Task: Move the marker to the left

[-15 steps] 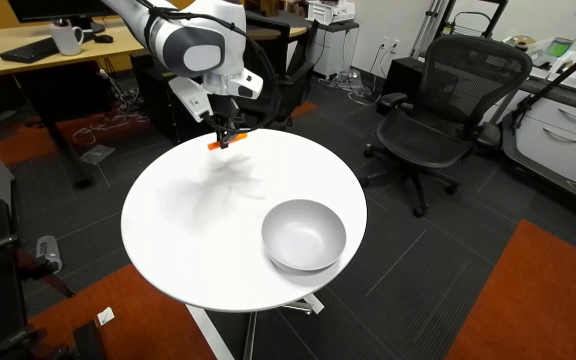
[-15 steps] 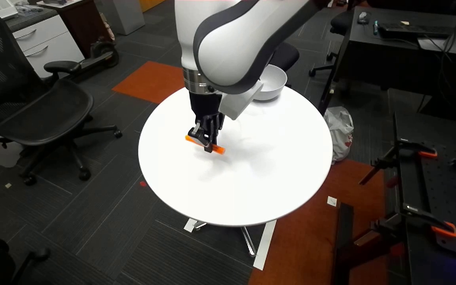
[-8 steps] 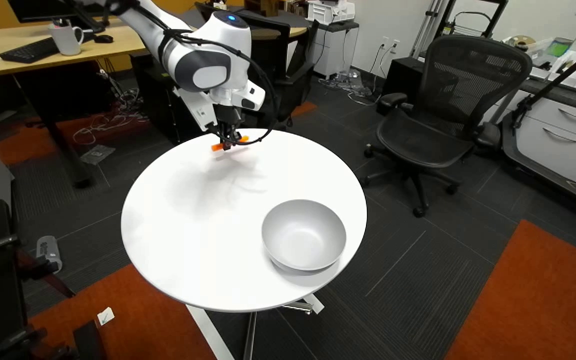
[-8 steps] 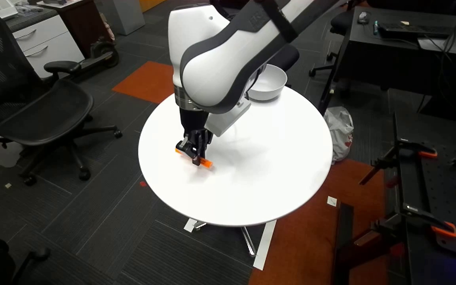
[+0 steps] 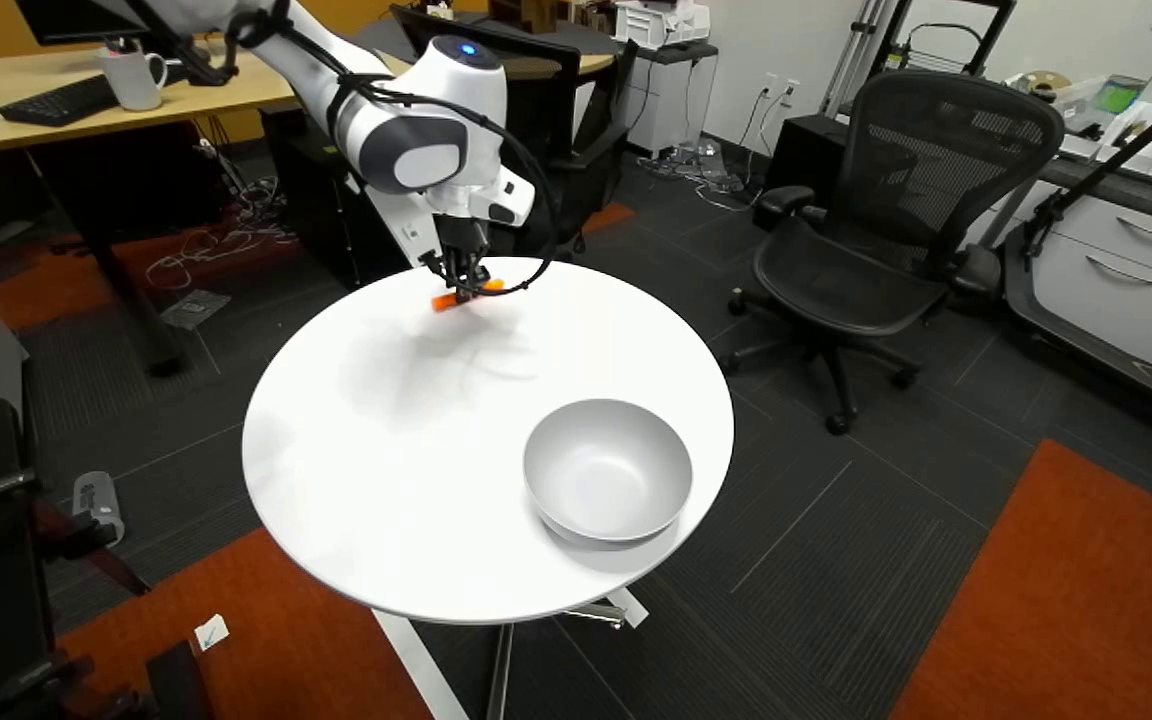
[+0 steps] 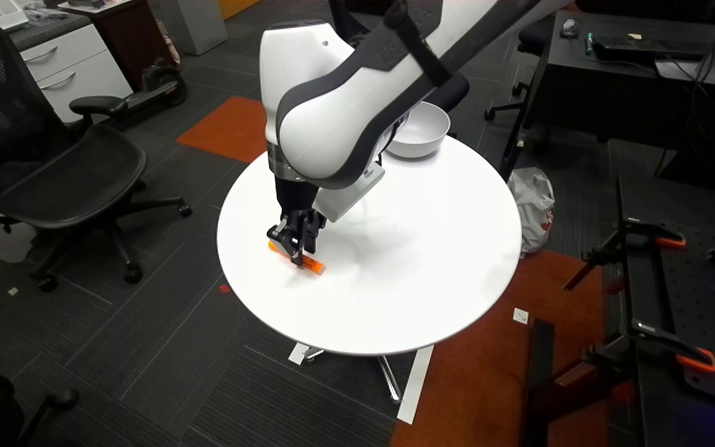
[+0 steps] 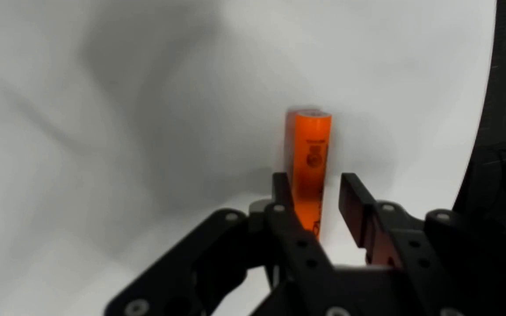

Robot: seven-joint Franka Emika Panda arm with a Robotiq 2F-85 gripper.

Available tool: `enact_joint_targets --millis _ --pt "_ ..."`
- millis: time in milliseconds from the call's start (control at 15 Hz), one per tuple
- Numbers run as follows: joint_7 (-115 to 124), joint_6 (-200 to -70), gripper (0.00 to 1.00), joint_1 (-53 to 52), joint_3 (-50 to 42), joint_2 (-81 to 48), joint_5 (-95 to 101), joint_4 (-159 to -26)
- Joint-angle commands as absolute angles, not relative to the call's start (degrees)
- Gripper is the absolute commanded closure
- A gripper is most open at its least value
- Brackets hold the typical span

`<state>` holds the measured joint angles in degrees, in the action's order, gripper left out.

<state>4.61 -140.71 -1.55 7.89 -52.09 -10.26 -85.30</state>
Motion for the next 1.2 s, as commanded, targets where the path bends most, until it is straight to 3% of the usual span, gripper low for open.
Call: enact_joint_targets --millis 0,200,333,1133 --pt "4.21 -143.13 0.34 -2.56 7.68 -50.85 -10.66 -86.66" --pt "4.83 -146.08 0.1 -3.95 7.01 -47.85 -9.7 -90.63" --pt "5.32 -148.05 0.0 -4.86 6.65 -45.72 -9.21 -93.56" --pt "6.0 -164.49 0.0 -7.94 4.5 -27.55 -7.85 -117.63"
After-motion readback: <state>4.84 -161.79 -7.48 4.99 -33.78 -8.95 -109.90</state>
